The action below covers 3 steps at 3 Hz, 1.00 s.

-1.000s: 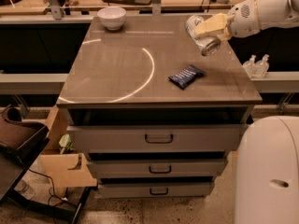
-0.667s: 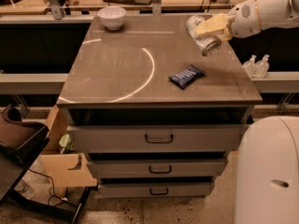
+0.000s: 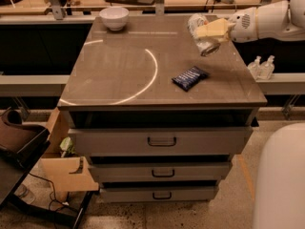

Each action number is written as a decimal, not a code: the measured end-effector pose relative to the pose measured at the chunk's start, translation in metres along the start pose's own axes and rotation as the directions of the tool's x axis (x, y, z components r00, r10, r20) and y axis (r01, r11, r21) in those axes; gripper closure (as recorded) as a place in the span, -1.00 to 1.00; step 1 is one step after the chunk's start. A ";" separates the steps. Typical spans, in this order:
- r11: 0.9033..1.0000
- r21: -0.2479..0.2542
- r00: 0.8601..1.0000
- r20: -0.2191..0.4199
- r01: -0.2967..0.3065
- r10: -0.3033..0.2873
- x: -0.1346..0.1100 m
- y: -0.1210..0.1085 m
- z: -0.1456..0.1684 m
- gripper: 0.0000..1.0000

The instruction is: Place 7up can upright

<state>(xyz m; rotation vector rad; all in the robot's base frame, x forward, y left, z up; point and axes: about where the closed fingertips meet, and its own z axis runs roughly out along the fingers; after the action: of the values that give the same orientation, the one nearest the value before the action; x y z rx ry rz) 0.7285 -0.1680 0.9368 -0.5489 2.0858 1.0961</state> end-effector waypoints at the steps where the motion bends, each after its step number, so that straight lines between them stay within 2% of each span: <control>1: 0.993 -0.039 0.987 0.125 0.111 -0.105 -0.003 -0.006 0.011 1.00; 2: 0.961 -0.100 0.946 0.226 0.259 -0.231 -0.002 -0.003 0.030 1.00; 3: 0.889 -0.129 0.878 0.273 0.439 -0.394 -0.001 0.003 0.049 1.00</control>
Offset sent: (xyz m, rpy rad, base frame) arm 0.0107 0.0335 -0.0201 0.0964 -0.7539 0.2344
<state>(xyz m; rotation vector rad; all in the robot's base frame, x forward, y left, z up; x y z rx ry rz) 0.7461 -0.1254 0.9205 -0.8693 1.5647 1.0446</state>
